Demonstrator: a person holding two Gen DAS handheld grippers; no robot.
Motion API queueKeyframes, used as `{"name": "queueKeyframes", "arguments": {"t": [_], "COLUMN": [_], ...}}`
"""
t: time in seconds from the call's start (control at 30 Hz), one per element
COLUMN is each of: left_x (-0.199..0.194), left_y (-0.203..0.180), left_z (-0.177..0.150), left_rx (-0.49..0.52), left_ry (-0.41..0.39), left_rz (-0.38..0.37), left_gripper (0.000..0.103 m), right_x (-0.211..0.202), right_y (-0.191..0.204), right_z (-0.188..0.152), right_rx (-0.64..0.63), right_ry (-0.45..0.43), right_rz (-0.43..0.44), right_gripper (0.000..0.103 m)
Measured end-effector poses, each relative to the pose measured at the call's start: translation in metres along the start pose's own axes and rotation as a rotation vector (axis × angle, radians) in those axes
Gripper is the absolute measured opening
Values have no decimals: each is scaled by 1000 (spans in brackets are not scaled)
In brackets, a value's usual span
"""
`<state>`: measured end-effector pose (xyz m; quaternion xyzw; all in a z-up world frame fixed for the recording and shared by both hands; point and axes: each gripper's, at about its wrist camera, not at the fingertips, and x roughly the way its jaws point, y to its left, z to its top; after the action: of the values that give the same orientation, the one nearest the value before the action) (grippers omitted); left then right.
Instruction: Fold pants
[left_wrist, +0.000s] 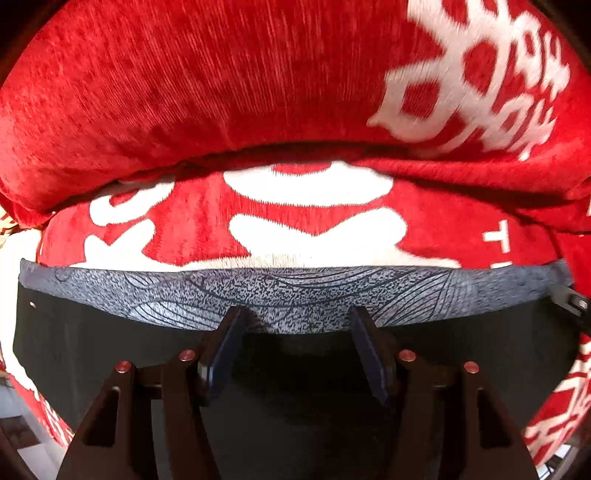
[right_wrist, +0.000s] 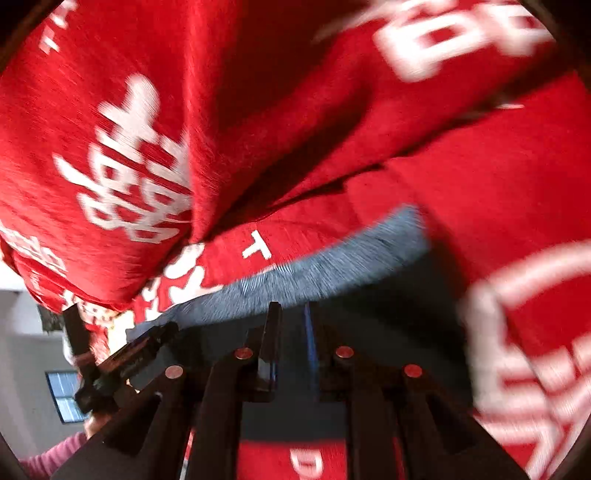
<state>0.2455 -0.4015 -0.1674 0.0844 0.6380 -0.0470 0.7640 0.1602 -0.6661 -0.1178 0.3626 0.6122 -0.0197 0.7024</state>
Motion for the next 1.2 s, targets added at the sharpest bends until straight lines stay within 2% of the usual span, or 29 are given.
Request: {"name": "queueKeyframes", "arguments": {"t": [0.03,0.07,0.1,0.17,0.23,0.3,0.33,0.43,0.53,0.6,0.67,0.77,0.83,0.87,0.9,1.0,1.1,1.17,1.2], "left_x": [0,-2,-4,-3,-4,-11,-15,-24,-12,-6,-6,-7,-4,-4,-3,1,-1,-6,-13], "left_y": [1,2,5,22,41,62,68,83,91,94,96,97,98,100,101,108,113,117,121], "left_z": [-1,-4,-7,-12,-15,-19,-22,-36,-56,-65,-71,-74,-72,-71,-70,-69,-72,-76,-79], "left_rx": [4,16,28,35,2,-37,-40,-35,-32,-44,-62,-62,-59,-61,-65,-66,-72,-71,-68], "left_ry": [-11,-15,-13,-9,15,39,35,41,89,96,75,71,70,73,77,83,100,115,109], "left_rz": [-1,2,6,31,44,86,98,116,133,130,123,120,111,106,101,93,101,83,74], "left_gripper": [62,62,62,62,62,62,62,62,62,62,62,62,62,62,62,64,69,69,69], "right_x": [11,15,9,-10,-32,-58,-73,-97,-88,-73,-52,-39,-30,-29,-32,-47,-46,-48,-55], "right_y": [-3,-6,-11,-26,-48,-54,-55,-60,-72,-81,-86,-96,-100,-104,-104,-97,-116,-122,-115], "right_z": [2,5,5,7,5,-2,-11,-47,-95,-119,-134,-136,-129,-126,-124,-122,-128,-131,-131], "right_rx": [2,2,3,32,125,152,152,196,294,358,435,520,572,584,580,521,558,585,546], "right_ry": [21,22,-4,-69,-97,-127,-145,-120,-34,-6,-6,-47,-73,-80,-94,-123,-109,-96,-93], "right_rz": [-35,-48,-55,-202,-121,-126,-99,43,145,181,226,289,291,294,303,297,137,154,148], "right_gripper": [16,7,6,6,6,10,11,19,19,20,24,30,30,24,14,12,11,13,15]}}
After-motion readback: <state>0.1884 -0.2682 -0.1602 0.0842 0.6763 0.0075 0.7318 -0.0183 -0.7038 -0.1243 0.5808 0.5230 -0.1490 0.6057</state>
